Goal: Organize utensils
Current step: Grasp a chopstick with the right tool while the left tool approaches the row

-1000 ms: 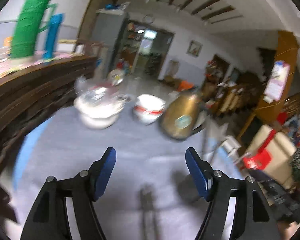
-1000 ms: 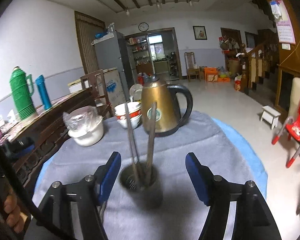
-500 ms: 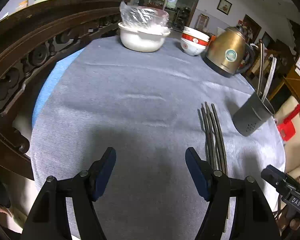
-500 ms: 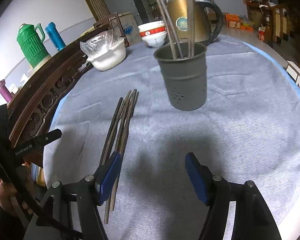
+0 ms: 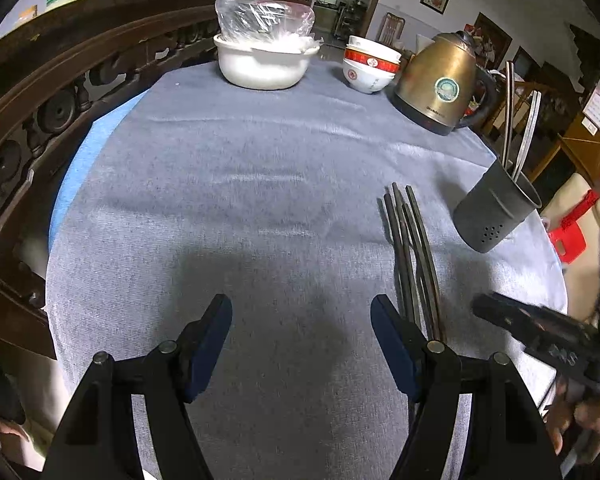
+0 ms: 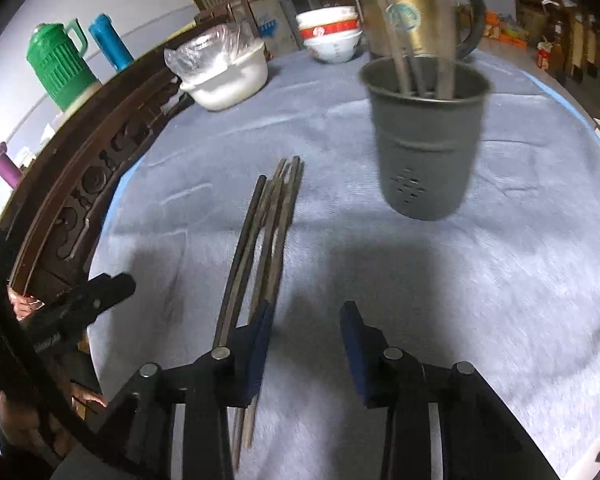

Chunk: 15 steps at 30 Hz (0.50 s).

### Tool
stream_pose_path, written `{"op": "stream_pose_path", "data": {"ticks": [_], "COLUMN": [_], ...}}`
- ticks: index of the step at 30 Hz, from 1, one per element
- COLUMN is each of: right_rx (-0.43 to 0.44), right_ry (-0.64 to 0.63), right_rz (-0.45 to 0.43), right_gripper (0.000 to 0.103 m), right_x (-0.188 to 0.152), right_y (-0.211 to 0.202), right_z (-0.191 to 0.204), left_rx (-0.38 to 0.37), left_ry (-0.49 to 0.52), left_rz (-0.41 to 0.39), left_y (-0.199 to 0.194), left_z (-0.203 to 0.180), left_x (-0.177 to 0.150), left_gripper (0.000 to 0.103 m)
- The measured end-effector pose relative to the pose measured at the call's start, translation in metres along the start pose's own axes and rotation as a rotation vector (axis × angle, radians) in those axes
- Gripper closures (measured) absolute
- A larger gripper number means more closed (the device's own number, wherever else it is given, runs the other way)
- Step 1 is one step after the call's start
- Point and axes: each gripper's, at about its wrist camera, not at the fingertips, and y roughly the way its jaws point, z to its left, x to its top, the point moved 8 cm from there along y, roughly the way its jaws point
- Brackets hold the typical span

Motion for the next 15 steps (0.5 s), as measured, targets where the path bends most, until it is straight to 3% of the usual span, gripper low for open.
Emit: {"op": "stream_pose_path", "data": {"ticks": [4, 15], "right_rx": [0.01, 0.026], "right_ry": [0.025, 0.057], "right_rz": [0.052, 0.157], "right_gripper": [0.077, 0.09], "right_x": [0.013, 0.025], "right_y": [0.022, 0.056], "right_z": [0.006, 0.016], "left_rx": [-0.006, -0.034], "left_ry": [0.004, -0.02], "left_rz": [0.024, 0.059], "left_y": [0.001, 0.006], "left_z": [0.0, 0.002], "left_x": [-0.001, 0.001], "left_gripper": [0.031, 0.031]}}
